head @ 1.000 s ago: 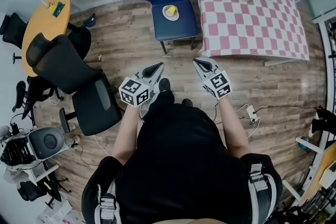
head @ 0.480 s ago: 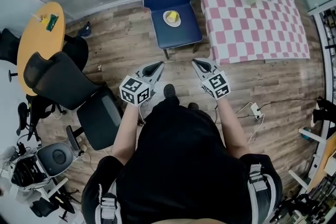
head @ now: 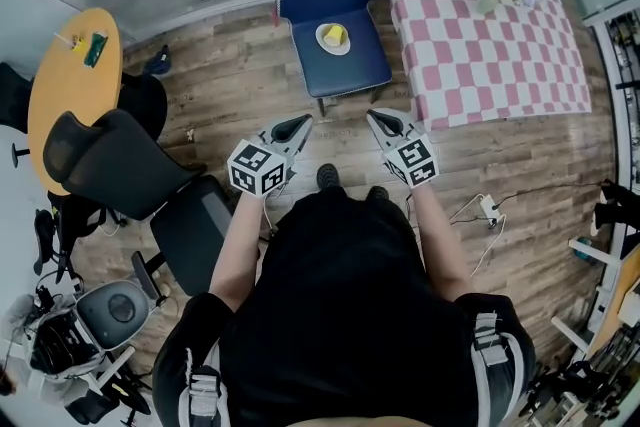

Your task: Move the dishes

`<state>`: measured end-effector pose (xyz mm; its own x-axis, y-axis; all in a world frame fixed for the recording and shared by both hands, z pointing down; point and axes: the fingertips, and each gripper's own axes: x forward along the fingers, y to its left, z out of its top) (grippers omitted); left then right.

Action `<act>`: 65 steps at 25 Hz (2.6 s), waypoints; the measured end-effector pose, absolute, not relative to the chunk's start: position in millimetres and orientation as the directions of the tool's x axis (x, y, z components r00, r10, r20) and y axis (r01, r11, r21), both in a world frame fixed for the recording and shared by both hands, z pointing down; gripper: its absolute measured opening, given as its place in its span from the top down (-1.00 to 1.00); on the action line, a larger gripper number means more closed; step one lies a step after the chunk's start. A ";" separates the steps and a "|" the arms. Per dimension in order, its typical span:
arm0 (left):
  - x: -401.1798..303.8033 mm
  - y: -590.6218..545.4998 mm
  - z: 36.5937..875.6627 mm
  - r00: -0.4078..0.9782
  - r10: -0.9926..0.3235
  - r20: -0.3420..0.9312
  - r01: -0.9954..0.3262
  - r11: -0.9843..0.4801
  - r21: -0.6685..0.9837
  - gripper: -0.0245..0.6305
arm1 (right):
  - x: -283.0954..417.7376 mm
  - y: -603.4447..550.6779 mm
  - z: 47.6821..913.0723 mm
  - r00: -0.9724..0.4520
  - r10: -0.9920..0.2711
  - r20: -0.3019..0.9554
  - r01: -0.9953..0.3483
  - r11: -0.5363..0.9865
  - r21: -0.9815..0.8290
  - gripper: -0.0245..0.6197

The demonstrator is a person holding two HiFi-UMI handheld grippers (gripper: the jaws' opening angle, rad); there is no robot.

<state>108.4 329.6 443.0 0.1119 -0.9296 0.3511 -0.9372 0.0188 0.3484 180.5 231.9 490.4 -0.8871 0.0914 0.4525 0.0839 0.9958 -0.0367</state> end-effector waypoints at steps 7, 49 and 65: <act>91.3 331.7 444.2 0.107 -0.928 0.356 -0.939 0.023 0.343 0.86 | 167.5 232.8 490.4 -0.886 0.081 0.456 0.074 0.997 -0.033 0.87; -39.2 118.7 483.1 -0.087 -0.855 0.511 -0.918 0.268 0.293 0.86 | -5.8 2.8 556.1 -0.799 0.350 0.489 0.330 0.935 -0.129 0.87; -73.7 91.5 501.3 -0.151 -0.806 0.572 -0.888 0.365 0.280 0.86 | -58.0 -41.8 613.8 -0.705 0.441 0.556 0.429 0.889 -0.162 0.87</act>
